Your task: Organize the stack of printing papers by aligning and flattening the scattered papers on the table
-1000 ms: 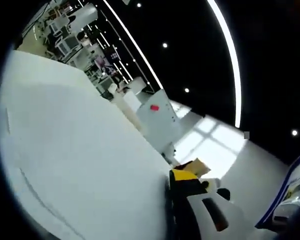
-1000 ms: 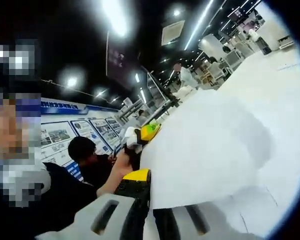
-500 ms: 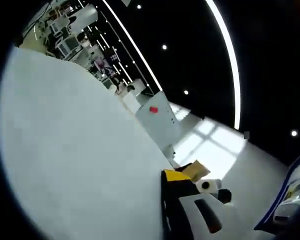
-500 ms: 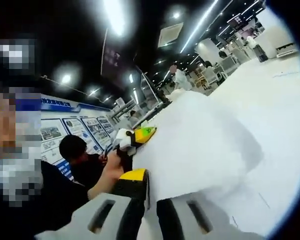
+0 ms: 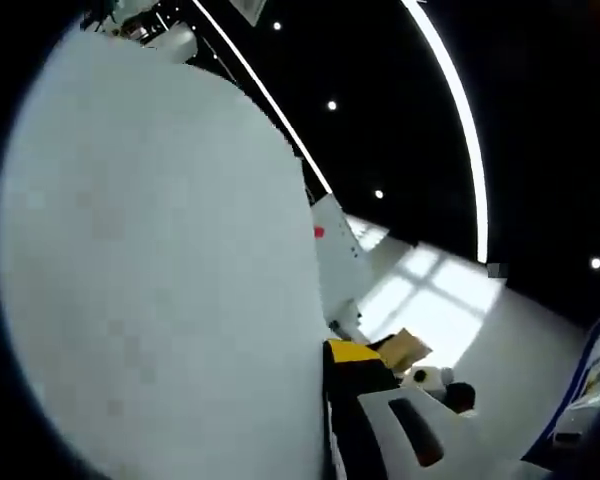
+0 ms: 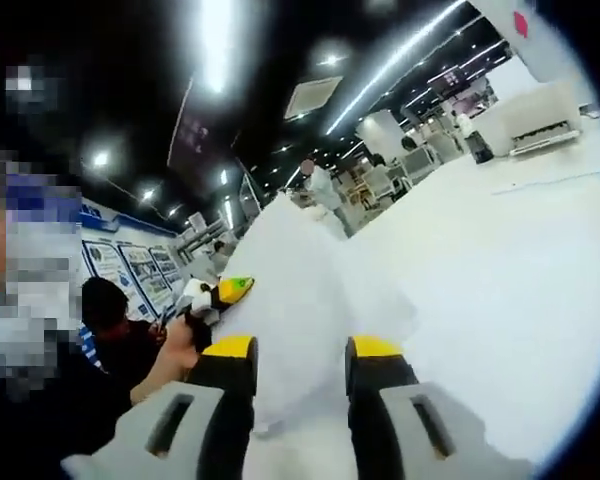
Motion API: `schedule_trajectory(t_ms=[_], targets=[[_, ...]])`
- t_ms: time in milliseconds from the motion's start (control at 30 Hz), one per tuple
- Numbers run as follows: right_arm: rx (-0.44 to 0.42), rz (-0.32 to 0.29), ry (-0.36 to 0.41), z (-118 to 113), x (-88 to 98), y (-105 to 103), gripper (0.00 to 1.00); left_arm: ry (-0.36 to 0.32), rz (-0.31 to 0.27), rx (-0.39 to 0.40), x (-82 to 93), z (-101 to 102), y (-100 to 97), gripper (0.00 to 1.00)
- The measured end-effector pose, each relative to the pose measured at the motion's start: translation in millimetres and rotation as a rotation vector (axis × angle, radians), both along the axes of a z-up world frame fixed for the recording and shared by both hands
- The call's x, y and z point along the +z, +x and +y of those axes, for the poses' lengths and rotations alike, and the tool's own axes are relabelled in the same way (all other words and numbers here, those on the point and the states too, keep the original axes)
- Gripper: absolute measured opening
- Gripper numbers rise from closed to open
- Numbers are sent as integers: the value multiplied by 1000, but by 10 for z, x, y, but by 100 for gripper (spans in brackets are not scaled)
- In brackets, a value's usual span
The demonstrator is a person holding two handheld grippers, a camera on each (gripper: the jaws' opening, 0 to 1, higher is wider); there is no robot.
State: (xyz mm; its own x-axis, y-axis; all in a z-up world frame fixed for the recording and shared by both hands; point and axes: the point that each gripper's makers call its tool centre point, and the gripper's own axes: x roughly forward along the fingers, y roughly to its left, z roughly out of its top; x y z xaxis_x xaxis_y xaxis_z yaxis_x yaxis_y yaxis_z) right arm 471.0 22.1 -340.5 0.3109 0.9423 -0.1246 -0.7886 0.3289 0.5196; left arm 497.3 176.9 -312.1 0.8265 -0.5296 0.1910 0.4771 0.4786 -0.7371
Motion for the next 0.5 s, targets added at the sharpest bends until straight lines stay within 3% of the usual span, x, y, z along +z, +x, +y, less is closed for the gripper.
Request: schedule_trajectory(t_ms=[500], targets=[[-170, -75, -156, -257, -189, 245, 65, 18, -12, 33, 48, 56, -9, 6]])
